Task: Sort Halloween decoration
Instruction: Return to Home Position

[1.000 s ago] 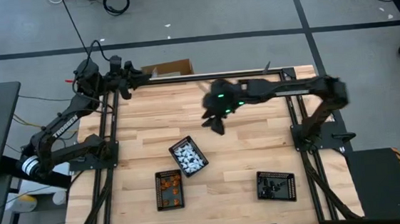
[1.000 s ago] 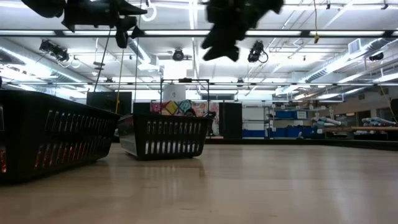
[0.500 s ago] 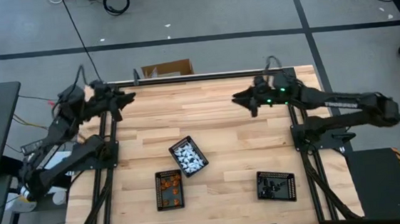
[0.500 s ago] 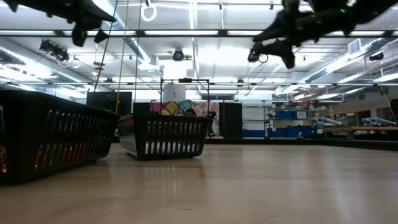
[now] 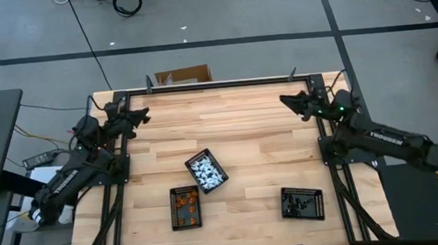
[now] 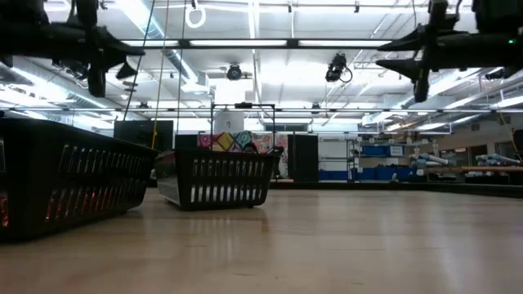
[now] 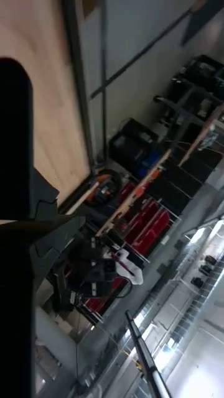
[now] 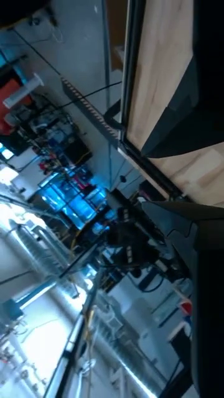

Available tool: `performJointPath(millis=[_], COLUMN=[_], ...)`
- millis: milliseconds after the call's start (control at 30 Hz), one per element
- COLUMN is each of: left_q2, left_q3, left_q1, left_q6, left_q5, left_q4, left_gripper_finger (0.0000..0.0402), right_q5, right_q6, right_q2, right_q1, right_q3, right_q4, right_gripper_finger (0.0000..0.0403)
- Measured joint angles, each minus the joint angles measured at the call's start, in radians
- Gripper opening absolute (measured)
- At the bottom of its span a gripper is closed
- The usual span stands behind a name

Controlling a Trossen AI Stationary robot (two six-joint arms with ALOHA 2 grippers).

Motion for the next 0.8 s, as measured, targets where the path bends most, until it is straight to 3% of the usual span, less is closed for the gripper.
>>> performJointPath(millis=[200, 367, 500, 700, 800], left_q2=[-0.045, -0.06, -0.066, -0.064, -0.064], left_q3=[-0.088, -0.148, -0.222, -0.224, -0.224], left_q1=[-0.052, -0.087, -0.109, -0.127, -0.126], left_q6=[-0.033, -0.015, -0.04, 0.009, 0.029], left_q5=[-0.023, -0.073, -0.101, -0.164, -0.171], left_q4=[0.0, 0.015, 0.135, 0.117, 0.09], left_gripper_finger=[0.0, 0.0, 0.0, 0.0, 0.0], right_q5=[0.01, 0.078, 0.107, 0.114, 0.16], right_q6=[-0.004, -0.02, 0.029, 0.09, 0.088], right_q2=[-0.181, -0.304, -0.389, -0.402, -0.399], right_q1=[-0.022, -0.022, -0.022, -0.022, -0.022], right_q3=[-0.009, -0.021, -0.092, -0.193, -0.201], right_q4=[-0.194, -0.316, -0.314, -0.19, -0.218], right_gripper_finger=[0.0117, 0.0109, 0.0102, 0.0094, 0.0093])
